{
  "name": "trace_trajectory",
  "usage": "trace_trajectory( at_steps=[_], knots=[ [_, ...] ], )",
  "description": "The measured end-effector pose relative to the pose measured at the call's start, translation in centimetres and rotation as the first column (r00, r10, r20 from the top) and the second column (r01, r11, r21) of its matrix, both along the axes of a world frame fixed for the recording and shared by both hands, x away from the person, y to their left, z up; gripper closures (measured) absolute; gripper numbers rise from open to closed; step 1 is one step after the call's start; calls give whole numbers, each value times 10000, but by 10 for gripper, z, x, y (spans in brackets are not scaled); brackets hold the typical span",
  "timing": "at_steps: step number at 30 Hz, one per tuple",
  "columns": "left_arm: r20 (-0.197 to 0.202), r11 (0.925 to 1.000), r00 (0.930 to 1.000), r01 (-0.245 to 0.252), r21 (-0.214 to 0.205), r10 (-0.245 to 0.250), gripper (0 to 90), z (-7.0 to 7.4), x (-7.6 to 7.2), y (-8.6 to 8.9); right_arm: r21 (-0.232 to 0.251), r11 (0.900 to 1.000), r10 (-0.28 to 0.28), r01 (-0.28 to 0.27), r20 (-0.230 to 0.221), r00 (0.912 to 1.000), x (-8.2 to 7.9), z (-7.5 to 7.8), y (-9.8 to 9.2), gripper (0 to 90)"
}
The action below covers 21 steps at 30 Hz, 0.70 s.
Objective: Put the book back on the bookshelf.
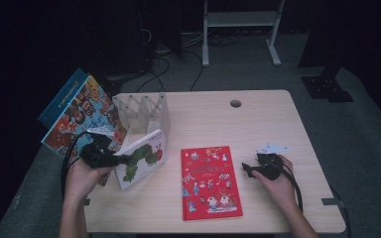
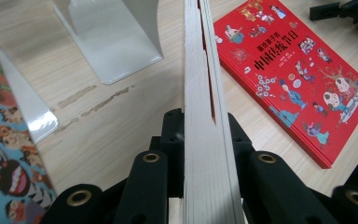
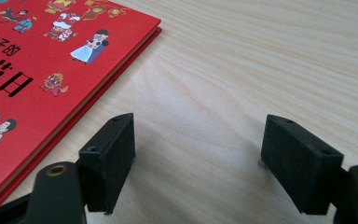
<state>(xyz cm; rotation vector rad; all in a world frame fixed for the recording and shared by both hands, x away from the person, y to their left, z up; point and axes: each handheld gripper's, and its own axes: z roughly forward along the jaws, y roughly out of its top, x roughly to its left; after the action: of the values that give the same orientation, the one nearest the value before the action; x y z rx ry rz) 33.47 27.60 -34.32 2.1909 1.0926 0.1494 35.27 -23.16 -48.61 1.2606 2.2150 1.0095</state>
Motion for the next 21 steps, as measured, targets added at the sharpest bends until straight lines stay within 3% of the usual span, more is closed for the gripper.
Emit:
trace_trajectory(
  at_steps=[9, 13, 21],
  knots=[
    [320, 9976, 9971, -697, 35, 695, 758, -2, 6, 10, -3, 10000, 11, -11, 6, 10000, 0, 0, 0, 249],
    [748, 9933, 9907, -1148, 86, 1139, 758, -5, 14, 7, -3, 10000, 14, -14, 3, 10000, 0, 0, 0, 249],
    [1236, 9901, 9827, -1401, 107, 1377, 758, -10, 36, -6, -3, 10000, 13, -13, 3, 10000, 0, 0, 0, 248]
  ],
)
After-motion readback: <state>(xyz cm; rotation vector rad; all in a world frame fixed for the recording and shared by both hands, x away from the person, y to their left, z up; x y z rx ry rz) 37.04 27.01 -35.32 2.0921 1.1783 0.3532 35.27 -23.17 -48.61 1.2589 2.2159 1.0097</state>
